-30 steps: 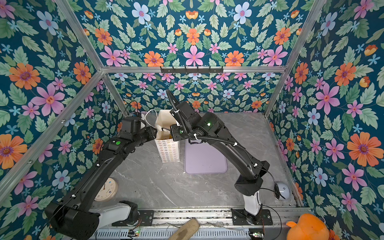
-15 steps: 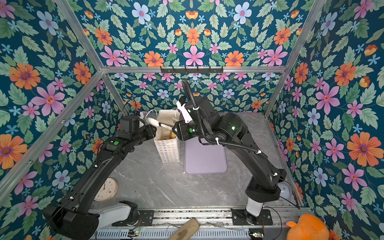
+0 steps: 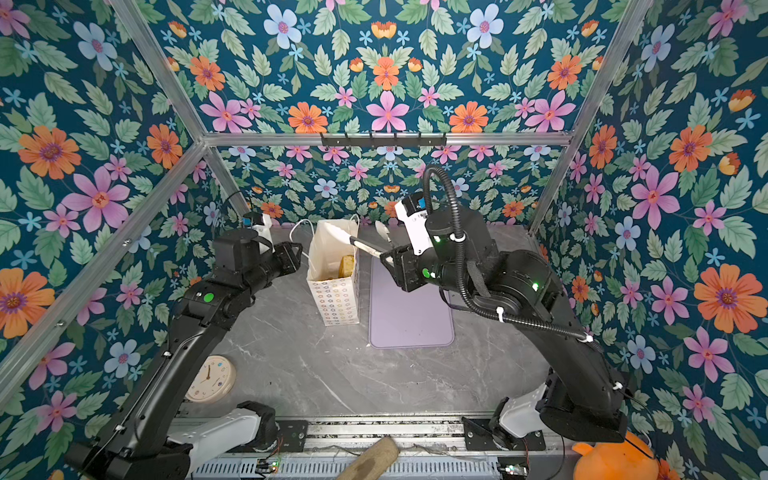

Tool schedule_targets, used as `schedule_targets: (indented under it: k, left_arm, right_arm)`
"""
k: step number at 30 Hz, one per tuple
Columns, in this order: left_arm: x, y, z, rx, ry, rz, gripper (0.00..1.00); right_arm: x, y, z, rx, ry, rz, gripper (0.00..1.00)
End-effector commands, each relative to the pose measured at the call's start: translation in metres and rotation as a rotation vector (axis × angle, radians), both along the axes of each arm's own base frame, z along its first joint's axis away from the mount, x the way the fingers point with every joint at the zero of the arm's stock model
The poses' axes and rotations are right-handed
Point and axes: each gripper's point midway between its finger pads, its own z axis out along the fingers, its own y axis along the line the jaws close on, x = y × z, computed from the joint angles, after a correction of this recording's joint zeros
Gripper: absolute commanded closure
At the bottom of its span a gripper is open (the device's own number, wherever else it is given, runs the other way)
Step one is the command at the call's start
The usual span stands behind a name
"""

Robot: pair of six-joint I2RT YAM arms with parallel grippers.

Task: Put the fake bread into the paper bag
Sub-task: 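Raise the empty tongs out of the bag and draw back, then set the bag down with the left gripper while the right lowers the tongs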

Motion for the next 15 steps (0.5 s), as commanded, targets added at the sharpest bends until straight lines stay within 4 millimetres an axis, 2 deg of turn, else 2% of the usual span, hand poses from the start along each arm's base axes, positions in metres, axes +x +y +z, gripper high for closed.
schedule_targets:
  k: [1,8,12,15]
  left_arm:
    - [-0.002,0.012,0.021,0.033,-0.077,0.041,0.58]
    - [-0.012,0.042,0.043,0.101,-0.158,0.168,0.54]
    - [-0.012,0.044,0.044,0.106,-0.165,0.176,0.53]
    - [-0.009,0.041,0.041,0.100,-0.159,0.168,0.53]
  right_arm:
    - [0.012,-0.022,0.009,0.021,-0.060,-0.089,0.52]
    - [0.024,-0.082,-0.027,-0.054,-0.042,-0.270,0.52]
    - [0.037,-0.116,-0.065,-0.200,-0.046,-0.387,0.53]
    - [0.049,-0.146,-0.102,-0.299,0.027,-0.475,0.53]
